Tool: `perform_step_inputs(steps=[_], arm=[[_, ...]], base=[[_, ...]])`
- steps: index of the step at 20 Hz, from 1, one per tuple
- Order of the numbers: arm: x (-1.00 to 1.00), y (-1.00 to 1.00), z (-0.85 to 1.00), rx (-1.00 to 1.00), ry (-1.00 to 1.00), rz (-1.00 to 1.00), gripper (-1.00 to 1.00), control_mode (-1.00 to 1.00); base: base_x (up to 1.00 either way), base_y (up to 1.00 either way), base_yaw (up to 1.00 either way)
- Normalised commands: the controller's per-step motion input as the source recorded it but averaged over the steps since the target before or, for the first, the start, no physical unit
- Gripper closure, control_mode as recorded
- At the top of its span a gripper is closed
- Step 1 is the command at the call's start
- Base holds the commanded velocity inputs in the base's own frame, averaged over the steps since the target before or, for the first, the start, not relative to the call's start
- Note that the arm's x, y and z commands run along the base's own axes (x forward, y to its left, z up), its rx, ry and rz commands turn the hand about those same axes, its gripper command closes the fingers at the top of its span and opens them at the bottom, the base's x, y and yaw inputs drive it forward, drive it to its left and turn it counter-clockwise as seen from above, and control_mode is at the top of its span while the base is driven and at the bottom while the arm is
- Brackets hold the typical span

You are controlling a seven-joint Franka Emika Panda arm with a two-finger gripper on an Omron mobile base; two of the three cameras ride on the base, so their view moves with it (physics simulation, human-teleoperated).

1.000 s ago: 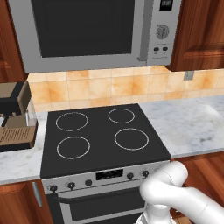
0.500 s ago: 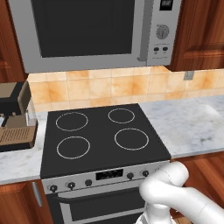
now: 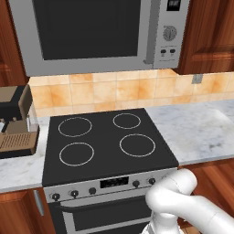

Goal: Take the tongs from the drawer on the right and place them on the dining counter next to the tray containing the hot dog.

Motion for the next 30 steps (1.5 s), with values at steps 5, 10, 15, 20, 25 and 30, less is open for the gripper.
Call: perform_step_inputs(steps=[5, 10, 15, 20, 25, 30], arm=[[0.0, 0.0, -0.21, 0.0, 0.0, 0.0, 1.0, -1.0], [0.0, 0.0, 0.0, 0.0, 0.0, 0.0, 1.0, -1.0], [-0.01, 0.0, 0.03, 0.0, 0.0, 0.0, 1.0, -1.0], [0.0, 0.0, 0.68, 0.0, 0.0, -0.03, 1.0, -1.0], [-0.05, 0.0, 0.7, 0.0, 0.01, 0.0, 1.0, -1.0], [0.0, 0.03, 0.72, 0.0, 0.02, 0.0, 1.0, -1.0]], base=[[0.0, 0.0, 0.0], [0.0, 0.0, 0.0], [0.0, 0.0, 0.0], [0.0, 0.0, 0.0], [0.0, 0.0, 0.0], [0.0, 0.0, 0.0]])
